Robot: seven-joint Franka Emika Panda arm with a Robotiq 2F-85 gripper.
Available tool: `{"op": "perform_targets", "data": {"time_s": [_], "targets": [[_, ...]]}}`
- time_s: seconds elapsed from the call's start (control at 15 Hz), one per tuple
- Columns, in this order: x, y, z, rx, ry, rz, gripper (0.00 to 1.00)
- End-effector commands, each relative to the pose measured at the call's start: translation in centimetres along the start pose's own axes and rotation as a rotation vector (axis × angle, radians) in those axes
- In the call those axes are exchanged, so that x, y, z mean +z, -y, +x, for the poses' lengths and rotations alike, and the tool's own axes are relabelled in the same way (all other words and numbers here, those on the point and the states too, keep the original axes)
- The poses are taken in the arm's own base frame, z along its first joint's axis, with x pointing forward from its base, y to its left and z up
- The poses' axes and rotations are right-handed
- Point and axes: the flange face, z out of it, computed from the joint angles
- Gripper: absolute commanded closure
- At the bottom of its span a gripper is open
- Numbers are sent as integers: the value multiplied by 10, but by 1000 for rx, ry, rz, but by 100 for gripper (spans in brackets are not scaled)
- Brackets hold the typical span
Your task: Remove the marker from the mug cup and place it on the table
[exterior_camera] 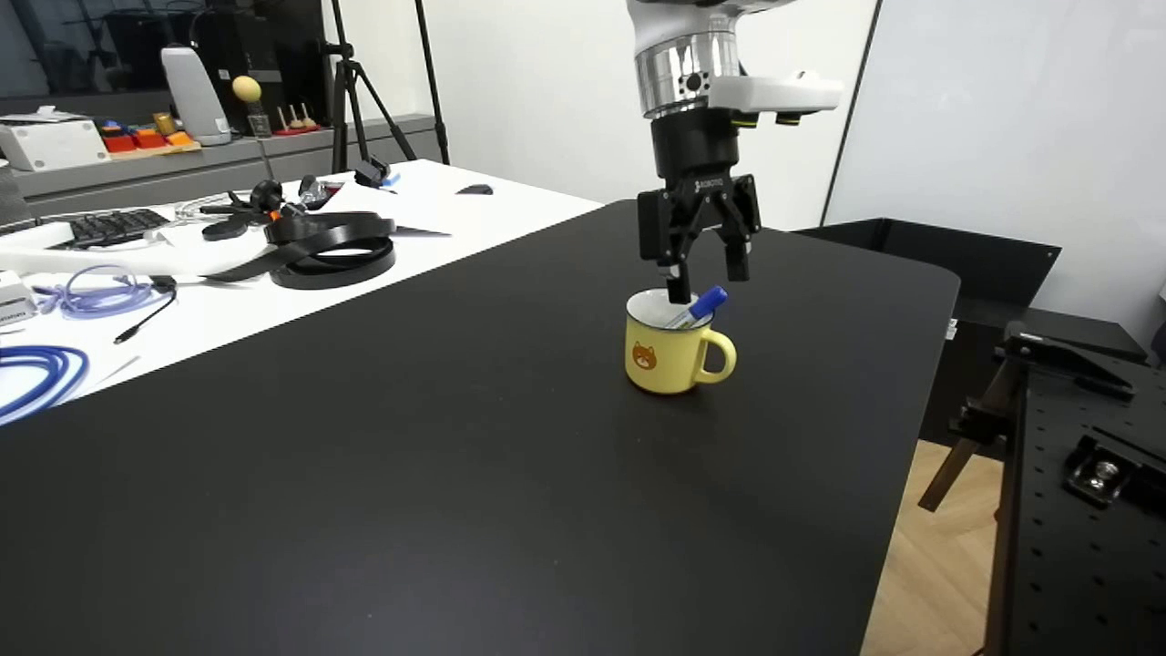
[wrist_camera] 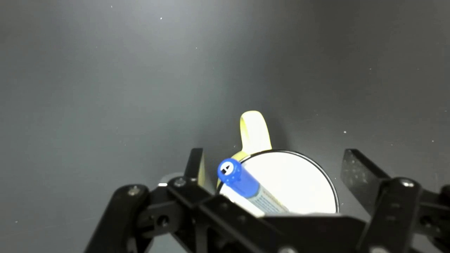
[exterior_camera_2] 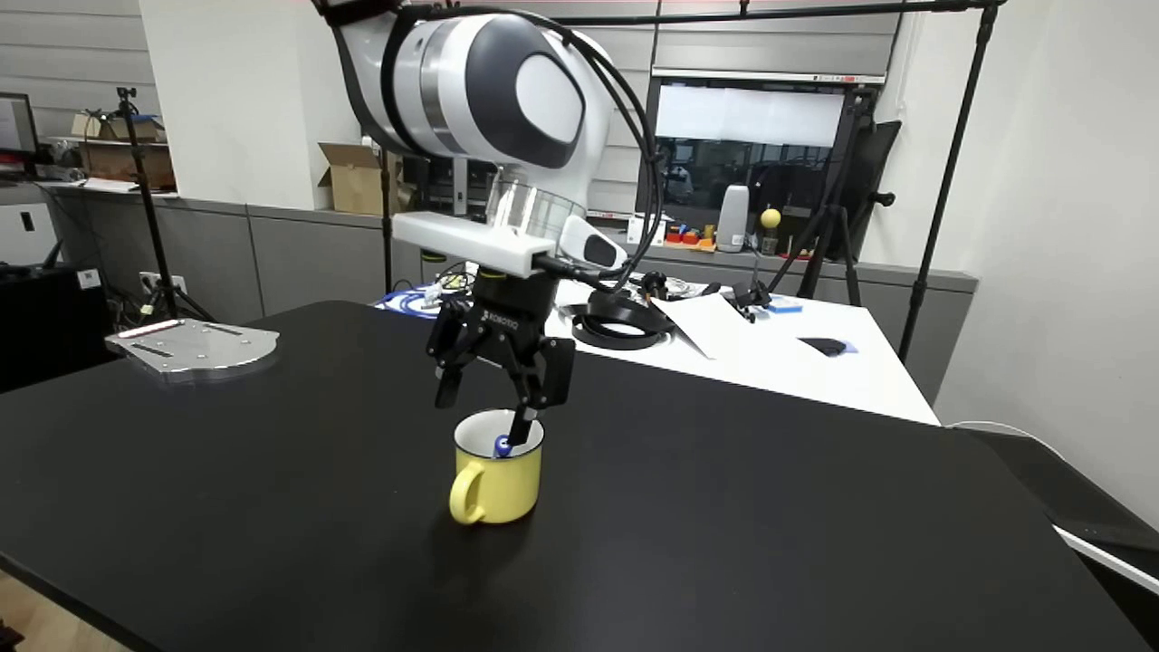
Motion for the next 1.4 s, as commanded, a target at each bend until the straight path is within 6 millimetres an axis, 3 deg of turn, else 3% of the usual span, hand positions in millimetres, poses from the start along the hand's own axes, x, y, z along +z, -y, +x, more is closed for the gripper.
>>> {"op": "perform_targets", "data": {"time_s": [0.0, 0.13, 0.2, 0.93, 1.0, 1.13, 1.33], "targets": [[0, -9, 3, 23, 13, 19, 0], [0, -13, 3, 32, 11, 20, 0], [-1, -16, 2, 36, 4, 24, 21], [-4, -39, 3, 94, -25, 40, 95], [-5, -40, 3, 96, -29, 40, 99], [-10, -41, 2, 97, -43, 35, 95], [-24, -37, -1, 84, -81, 20, 97]]}}
